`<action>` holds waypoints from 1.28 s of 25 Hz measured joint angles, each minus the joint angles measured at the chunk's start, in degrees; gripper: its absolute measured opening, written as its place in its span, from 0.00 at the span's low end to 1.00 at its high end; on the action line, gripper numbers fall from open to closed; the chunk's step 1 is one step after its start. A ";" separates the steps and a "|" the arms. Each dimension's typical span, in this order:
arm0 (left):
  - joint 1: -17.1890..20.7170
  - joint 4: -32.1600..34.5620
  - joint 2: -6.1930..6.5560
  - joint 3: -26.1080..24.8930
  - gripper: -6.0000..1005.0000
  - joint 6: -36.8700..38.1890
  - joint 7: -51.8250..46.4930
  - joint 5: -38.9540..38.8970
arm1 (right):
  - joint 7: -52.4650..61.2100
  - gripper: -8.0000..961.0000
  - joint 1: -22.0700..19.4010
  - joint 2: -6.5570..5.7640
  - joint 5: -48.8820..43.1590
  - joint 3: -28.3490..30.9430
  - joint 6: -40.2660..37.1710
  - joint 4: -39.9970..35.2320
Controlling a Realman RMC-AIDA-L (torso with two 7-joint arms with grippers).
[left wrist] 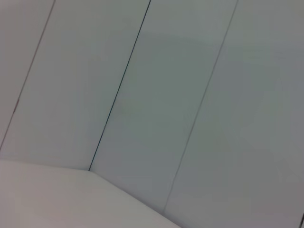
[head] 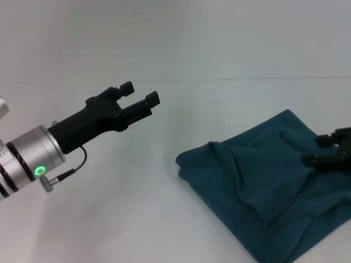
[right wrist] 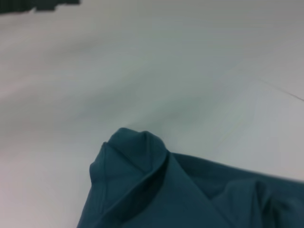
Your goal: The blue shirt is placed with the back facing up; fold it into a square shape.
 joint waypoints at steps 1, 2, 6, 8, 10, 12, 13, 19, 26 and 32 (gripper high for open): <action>0.05 -0.01 0.00 -0.02 0.88 -0.16 0.04 -0.36 | -0.85 0.67 0.49 -0.01 -0.18 -0.09 -0.07 -0.39; 0.09 -0.02 0.00 -0.04 0.88 -0.28 0.08 -0.60 | -1.69 0.67 0.91 -0.03 -0.38 -0.36 -0.30 -1.15; 0.17 -0.05 0.13 -0.53 0.88 -0.55 0.57 -0.84 | -3.00 0.67 3.73 -0.27 -3.84 -2.09 -3.04 -5.45; 0.21 -0.07 0.17 -0.77 0.88 -0.60 0.91 -0.84 | -3.66 0.67 5.99 -0.29 -6.90 -2.65 -5.75 -6.43; 0.24 -0.10 0.14 -0.84 0.88 -0.66 1.00 -0.84 | -4.14 0.67 8.64 -0.28 -10.78 -3.71 -9.21 -6.61; 0.24 -0.13 0.09 -0.83 0.88 -0.65 1.01 -0.84 | -4.59 0.67 10.80 -0.13 -13.98 -5.79 -12.24 -6.68; 0.23 -0.22 0.06 -0.83 0.88 -0.66 1.02 -0.85 | -5.04 0.67 11.32 -0.07 -14.90 -6.84 -13.25 -6.78; 0.34 -1.08 0.00 -0.83 0.88 -0.58 1.08 -1.06 | -8.22 0.67 12.04 -0.02 -17.58 -10.78 -15.28 -8.42; 0.92 -1.57 0.00 -2.05 0.88 -0.13 2.78 -2.37 | -11.57 0.67 12.78 0.13 -19.32 -14.86 -15.82 -7.65; 1.72 -1.44 0.23 -4.97 0.88 0.49 3.24 -3.92 | -13.15 0.67 12.42 0.24 -19.12 -21.22 -13.49 -7.02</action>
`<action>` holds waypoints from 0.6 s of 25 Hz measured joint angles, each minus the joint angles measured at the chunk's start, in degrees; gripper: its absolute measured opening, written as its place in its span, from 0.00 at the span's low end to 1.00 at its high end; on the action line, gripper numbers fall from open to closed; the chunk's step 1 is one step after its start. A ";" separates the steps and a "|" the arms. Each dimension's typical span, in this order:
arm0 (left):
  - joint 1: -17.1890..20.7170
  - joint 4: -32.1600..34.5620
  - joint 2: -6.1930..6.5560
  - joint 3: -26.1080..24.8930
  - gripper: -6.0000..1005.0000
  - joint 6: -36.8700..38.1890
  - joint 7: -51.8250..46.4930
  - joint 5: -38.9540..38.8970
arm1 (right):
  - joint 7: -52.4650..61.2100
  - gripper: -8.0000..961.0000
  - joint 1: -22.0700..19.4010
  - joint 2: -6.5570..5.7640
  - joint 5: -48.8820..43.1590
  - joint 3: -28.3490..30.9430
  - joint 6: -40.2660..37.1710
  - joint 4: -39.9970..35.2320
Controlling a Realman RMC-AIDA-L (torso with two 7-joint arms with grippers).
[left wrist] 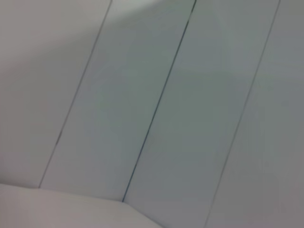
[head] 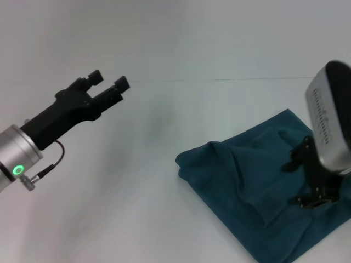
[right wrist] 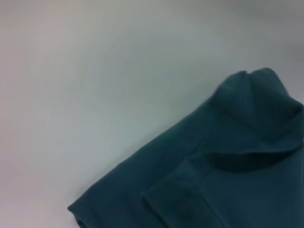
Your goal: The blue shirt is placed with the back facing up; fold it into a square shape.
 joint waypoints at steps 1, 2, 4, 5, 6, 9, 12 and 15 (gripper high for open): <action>0.12 0.01 0.03 -0.40 0.88 0.14 0.00 -0.01 | -0.37 0.67 -0.15 0.00 -0.03 -1.15 0.52 0.13; 0.25 0.03 0.03 -0.72 0.88 0.22 0.01 -0.02 | -0.74 0.67 -0.19 0.00 -0.11 -2.05 0.92 0.37; 0.57 0.02 0.04 -1.48 0.88 0.33 0.20 -0.07 | -1.49 0.67 -0.06 -0.01 -0.29 -3.40 1.34 1.06; 0.66 -0.01 0.04 -1.60 0.88 0.36 0.31 -0.09 | -1.84 0.67 0.16 -0.03 -0.35 -4.02 1.41 1.52; 0.81 -0.06 0.03 -1.74 0.88 0.37 0.46 -0.10 | -2.12 0.67 0.46 -0.07 -0.39 -4.71 1.50 2.00; 1.25 -0.08 -0.13 -1.82 0.88 0.48 0.63 -0.11 | -2.53 0.67 1.26 -0.14 -0.43 -6.90 1.77 3.23; 1.54 -0.10 -0.22 -2.03 0.88 1.19 0.69 -0.12 | -2.59 0.67 2.31 -0.16 -0.56 -9.26 2.07 5.28; 1.91 -0.12 -0.23 -2.43 0.88 2.30 0.86 -0.12 | -2.62 0.67 3.42 -0.05 -0.89 -10.15 2.91 7.52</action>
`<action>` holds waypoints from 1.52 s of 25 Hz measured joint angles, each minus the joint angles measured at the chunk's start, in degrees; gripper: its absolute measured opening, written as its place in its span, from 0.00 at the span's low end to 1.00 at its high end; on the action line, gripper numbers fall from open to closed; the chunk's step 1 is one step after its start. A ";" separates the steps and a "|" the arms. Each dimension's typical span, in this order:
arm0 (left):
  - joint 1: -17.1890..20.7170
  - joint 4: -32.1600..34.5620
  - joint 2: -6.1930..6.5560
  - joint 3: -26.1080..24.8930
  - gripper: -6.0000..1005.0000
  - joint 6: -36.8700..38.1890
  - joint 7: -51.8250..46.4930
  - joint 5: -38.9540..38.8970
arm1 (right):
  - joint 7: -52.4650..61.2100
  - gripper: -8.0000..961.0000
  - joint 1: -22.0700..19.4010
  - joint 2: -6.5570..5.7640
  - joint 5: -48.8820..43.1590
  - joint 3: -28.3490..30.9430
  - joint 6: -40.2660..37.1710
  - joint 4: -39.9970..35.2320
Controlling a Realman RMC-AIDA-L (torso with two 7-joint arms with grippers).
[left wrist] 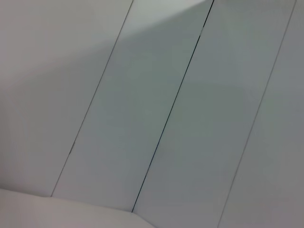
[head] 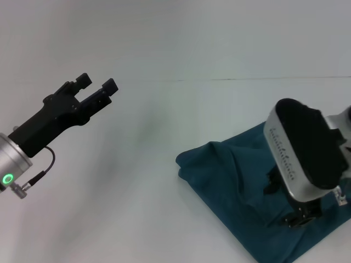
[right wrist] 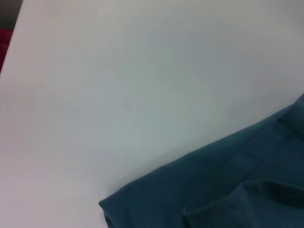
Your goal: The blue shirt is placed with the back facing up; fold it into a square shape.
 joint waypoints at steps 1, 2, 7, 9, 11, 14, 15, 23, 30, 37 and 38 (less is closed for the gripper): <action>0.11 -0.02 0.00 -0.04 0.88 0.24 0.13 0.00 | -0.03 0.67 0.51 0.02 -0.12 -0.10 0.46 1.10; 0.18 -0.04 0.01 -0.04 0.88 0.37 0.26 0.00 | -0.05 0.67 0.82 0.00 -0.17 -0.14 0.82 1.87; 0.32 -0.19 0.01 -0.18 0.88 0.64 0.44 0.00 | -0.51 0.65 1.54 0.03 -0.22 -0.26 2.90 3.65; 0.32 -0.19 0.01 -0.34 0.88 1.25 0.45 0.00 | -0.43 0.64 1.78 0.07 -0.35 -0.63 4.13 4.18; 0.32 -0.19 0.01 -0.55 0.88 1.75 0.46 0.00 | -0.31 0.63 1.93 0.07 -0.66 -0.99 5.26 4.90; 0.31 -0.19 0.01 -0.61 0.88 1.86 0.46 0.00 | -0.32 0.61 2.02 0.05 -1.00 -1.28 7.13 6.33; 0.31 -0.18 0.01 -0.62 0.88 1.87 0.47 0.00 | -0.35 0.61 2.06 0.06 -1.03 -1.42 7.57 6.98; 0.28 -0.56 0.01 -0.64 0.88 1.89 0.47 0.01 | 0.86 0.53 2.49 0.09 -1.14 -2.02 12.14 10.36; 0.32 -0.94 0.01 -0.64 0.88 1.89 0.47 0.20 | 3.12 0.36 1.23 0.12 -1.11 -1.76 15.32 8.24; 0.37 -1.14 0.18 -0.64 0.88 1.89 0.47 0.40 | 8.59 0.10 -0.59 -0.03 -3.04 -0.40 22.50 4.83; 0.37 -1.14 0.20 -0.64 0.88 1.89 0.47 0.46 | 9.40 0.08 -0.76 -0.01 -3.57 -0.26 23.63 4.74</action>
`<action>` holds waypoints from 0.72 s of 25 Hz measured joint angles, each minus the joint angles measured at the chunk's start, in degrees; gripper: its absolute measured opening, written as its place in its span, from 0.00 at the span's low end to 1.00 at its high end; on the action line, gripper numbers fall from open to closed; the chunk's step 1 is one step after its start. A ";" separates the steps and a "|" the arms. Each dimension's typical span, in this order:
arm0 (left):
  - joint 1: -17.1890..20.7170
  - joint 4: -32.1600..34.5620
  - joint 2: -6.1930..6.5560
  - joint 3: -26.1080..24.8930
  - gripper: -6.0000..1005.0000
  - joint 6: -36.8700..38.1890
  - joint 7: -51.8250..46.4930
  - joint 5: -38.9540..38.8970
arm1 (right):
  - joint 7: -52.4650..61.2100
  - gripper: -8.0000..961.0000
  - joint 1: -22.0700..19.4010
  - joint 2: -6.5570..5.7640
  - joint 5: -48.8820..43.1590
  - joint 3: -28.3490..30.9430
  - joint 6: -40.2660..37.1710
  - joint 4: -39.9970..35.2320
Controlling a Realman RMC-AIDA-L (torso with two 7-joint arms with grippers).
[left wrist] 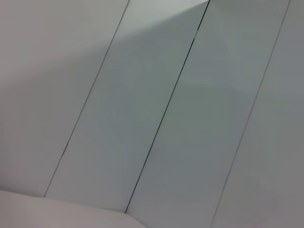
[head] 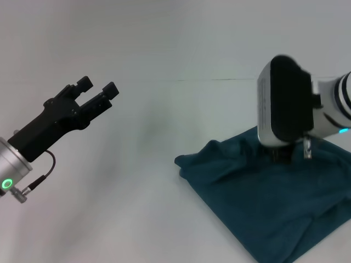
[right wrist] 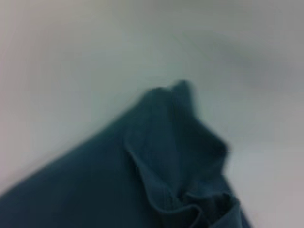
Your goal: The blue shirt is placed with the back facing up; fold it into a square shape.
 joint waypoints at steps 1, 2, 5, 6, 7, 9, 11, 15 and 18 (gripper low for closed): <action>0.00 0.00 0.01 0.00 0.88 0.00 0.00 0.03 | 0.89 0.06 -0.22 0.02 -0.65 0.14 1.37 -0.06; 0.00 0.00 0.01 0.00 0.88 0.00 0.00 0.05 | 2.85 0.04 -0.38 0.01 -2.17 0.32 3.78 0.01; 0.00 0.04 0.01 0.00 0.88 0.00 0.00 0.07 | 4.99 0.04 -0.47 -0.03 -3.89 0.62 5.84 0.33; 0.00 0.04 0.00 0.00 0.88 0.00 0.00 0.07 | 5.94 0.04 -0.58 -0.03 -4.65 0.71 6.55 0.46; 0.00 0.02 0.00 0.00 0.88 0.00 0.00 0.07 | 6.92 0.04 -0.76 -0.03 -5.53 0.77 7.40 0.54; 0.00 -0.01 -0.01 0.00 0.88 0.00 0.00 0.07 | 8.81 0.03 -1.12 -0.03 -7.16 0.80 8.86 0.84; 0.00 -0.01 -0.01 0.00 0.88 0.00 0.00 0.07 | 10.43 0.03 -1.35 -0.03 -8.45 0.80 10.09 1.65; 0.00 -0.01 -0.01 0.00 0.88 0.00 -0.01 0.07 | 13.23 0.03 -1.82 -0.02 -10.64 0.80 11.97 3.69; 0.00 -0.01 -0.01 0.00 0.88 0.00 -0.12 0.07 | 14.99 0.03 -2.08 -0.02 -11.13 0.79 12.62 5.12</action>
